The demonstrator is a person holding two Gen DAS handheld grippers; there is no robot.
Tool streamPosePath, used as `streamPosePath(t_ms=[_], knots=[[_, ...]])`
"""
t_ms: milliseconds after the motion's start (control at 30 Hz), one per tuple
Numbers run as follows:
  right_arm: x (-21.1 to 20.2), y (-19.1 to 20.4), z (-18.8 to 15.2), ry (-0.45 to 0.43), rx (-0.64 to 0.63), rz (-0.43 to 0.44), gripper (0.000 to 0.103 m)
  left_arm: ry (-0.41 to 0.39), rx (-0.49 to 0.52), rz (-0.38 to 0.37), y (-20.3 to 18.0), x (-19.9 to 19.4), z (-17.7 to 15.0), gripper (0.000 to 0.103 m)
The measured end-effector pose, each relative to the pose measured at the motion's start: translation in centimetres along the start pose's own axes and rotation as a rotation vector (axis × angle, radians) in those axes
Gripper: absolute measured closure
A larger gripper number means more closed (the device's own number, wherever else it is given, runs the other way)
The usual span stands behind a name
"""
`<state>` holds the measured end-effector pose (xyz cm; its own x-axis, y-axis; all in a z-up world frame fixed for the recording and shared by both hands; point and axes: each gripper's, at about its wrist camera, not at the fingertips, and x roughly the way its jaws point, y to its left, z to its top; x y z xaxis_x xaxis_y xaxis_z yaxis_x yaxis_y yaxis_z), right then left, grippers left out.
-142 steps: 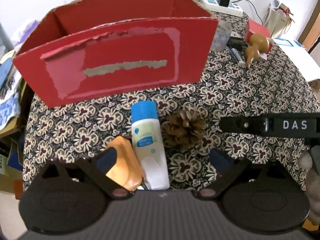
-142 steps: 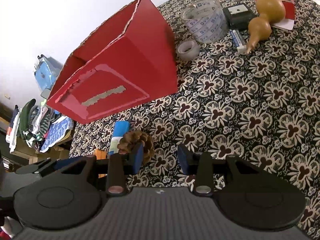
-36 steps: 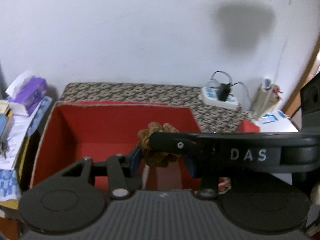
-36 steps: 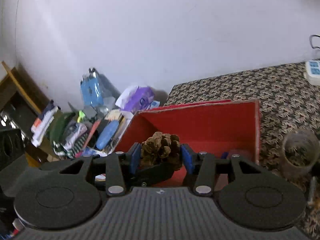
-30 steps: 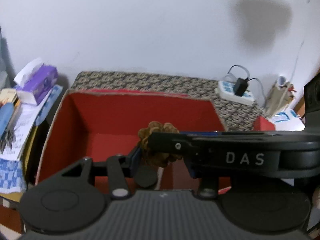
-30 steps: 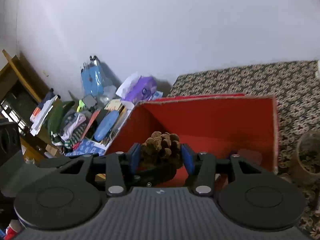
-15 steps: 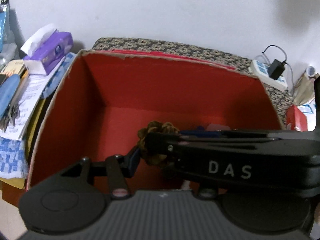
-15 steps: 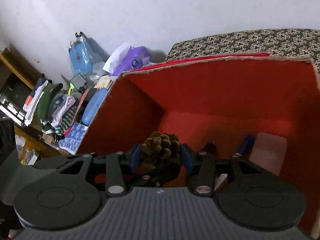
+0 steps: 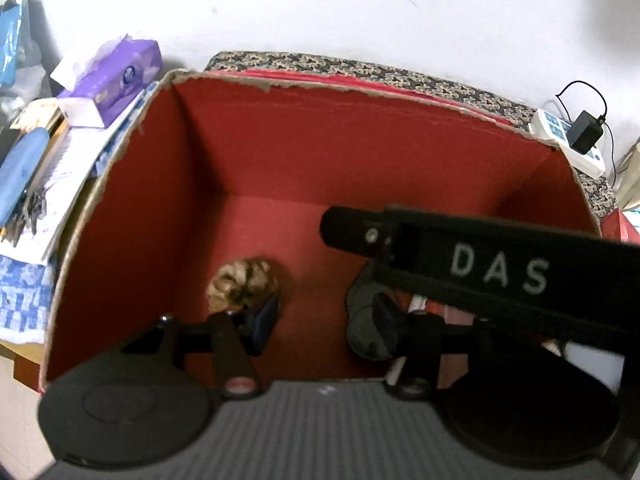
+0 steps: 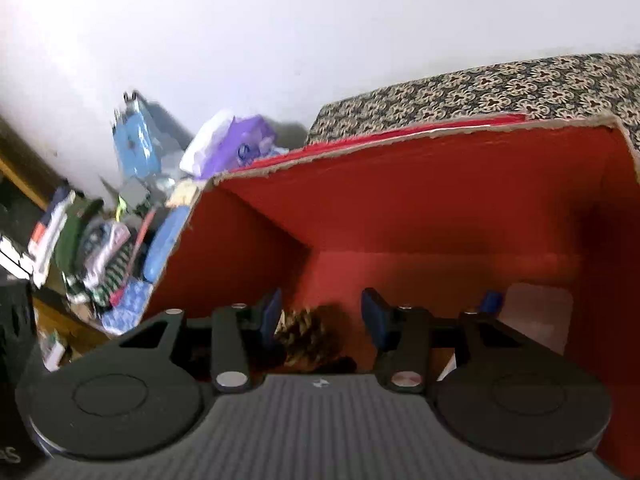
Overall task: Organize rigid objects
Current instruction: 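Open the right gripper to drop the pine cone in the box, then withdraw the right gripper up out of the red box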
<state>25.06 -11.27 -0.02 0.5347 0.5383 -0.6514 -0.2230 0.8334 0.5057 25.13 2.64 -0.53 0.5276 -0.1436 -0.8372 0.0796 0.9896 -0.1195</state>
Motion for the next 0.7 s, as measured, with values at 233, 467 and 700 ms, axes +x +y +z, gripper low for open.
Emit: streamPosePath(t_ms=[233, 467, 700], knots=[[-0.4, 0.54, -0.4, -0.052, -0.033, -0.023, 0.071, -0.016, 0.009, 0.03, -0.33, -0.13, -0.1, 0.04], [-0.35, 0.23, -0.3, -0.058, -0.029, -0.022, 0.072, -0.024, 0.01, 0.043, -0.36, -0.17, -0.15, 0.038], [-0.48, -0.17, -0.39, -0.059, 0.002, 0.002, 0.072, -0.036, 0.021, 0.051, -0.5, -0.27, -0.19, 0.032]])
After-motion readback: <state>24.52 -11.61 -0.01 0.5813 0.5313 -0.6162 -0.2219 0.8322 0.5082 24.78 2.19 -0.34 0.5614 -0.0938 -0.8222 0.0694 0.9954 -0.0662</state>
